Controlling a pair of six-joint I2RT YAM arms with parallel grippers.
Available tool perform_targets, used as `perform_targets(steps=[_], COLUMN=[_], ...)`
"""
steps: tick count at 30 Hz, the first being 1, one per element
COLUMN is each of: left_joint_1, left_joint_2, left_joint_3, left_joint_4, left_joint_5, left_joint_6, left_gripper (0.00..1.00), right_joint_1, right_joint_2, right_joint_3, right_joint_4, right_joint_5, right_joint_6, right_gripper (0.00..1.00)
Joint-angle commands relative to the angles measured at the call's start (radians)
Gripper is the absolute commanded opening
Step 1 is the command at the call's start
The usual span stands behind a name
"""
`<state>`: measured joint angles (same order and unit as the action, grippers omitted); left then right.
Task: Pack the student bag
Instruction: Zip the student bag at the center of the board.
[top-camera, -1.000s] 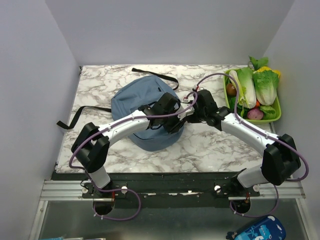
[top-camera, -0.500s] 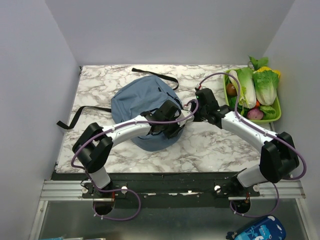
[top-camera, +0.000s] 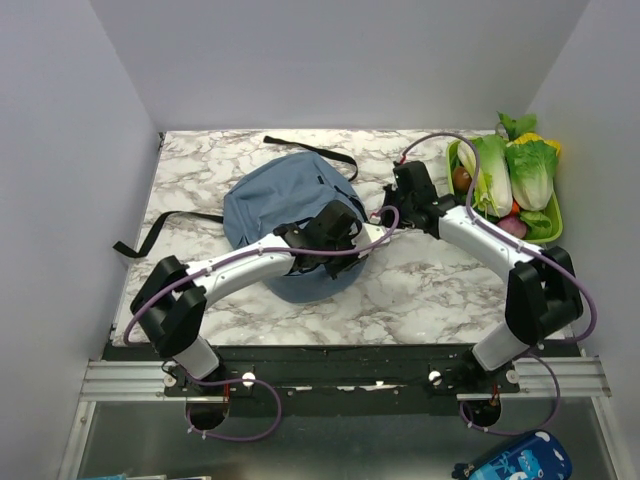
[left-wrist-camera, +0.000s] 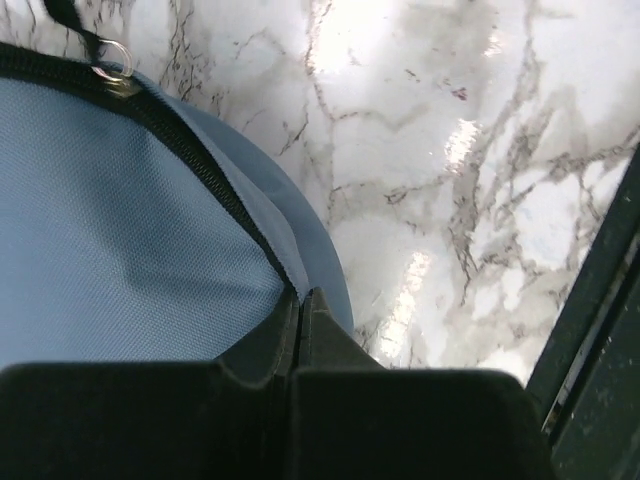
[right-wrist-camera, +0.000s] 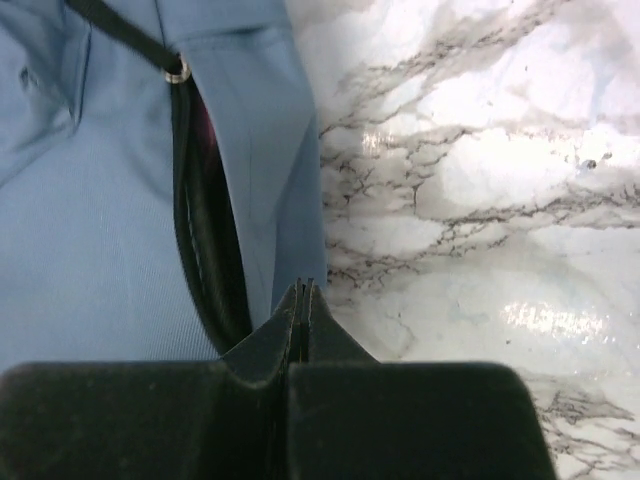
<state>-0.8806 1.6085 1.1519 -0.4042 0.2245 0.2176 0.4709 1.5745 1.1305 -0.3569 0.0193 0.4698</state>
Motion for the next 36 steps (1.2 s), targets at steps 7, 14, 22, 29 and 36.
perform_targets(steps=[7, 14, 22, 29, 36], left_joint_1=[-0.077, -0.087, -0.087, -0.087, 0.01], left_joint_2=[-0.131, -0.142, -0.154, -0.162, -0.162], left_joint_3=[-0.057, -0.06, -0.044, -0.037, 0.107], left_joint_4=[-0.183, -0.234, -0.304, -0.315, -0.263], left_joint_5=[0.206, 0.246, 0.276, 0.271, 0.167], left_joint_6=[0.135, 0.206, 0.264, 0.25, 0.1], left_gripper=[0.0, 0.0, 0.0, 0.05, 0.98], right_joint_1=[-0.057, -0.06, -0.109, -0.129, -0.129], right_joint_2=[0.147, 0.238, 0.323, 0.268, 0.111], right_joint_3=[0.196, 0.287, 0.388, 0.382, 0.221], right_joint_4=[-0.004, -0.01, -0.013, -0.02, 0.051], right_joint_5=[-0.045, -0.025, 0.079, 0.123, -0.046], right_joint_6=[-0.023, -0.03, -0.007, 0.016, 0.013], right_gripper=[0.0, 0.01, 0.0, 0.01, 0.3])
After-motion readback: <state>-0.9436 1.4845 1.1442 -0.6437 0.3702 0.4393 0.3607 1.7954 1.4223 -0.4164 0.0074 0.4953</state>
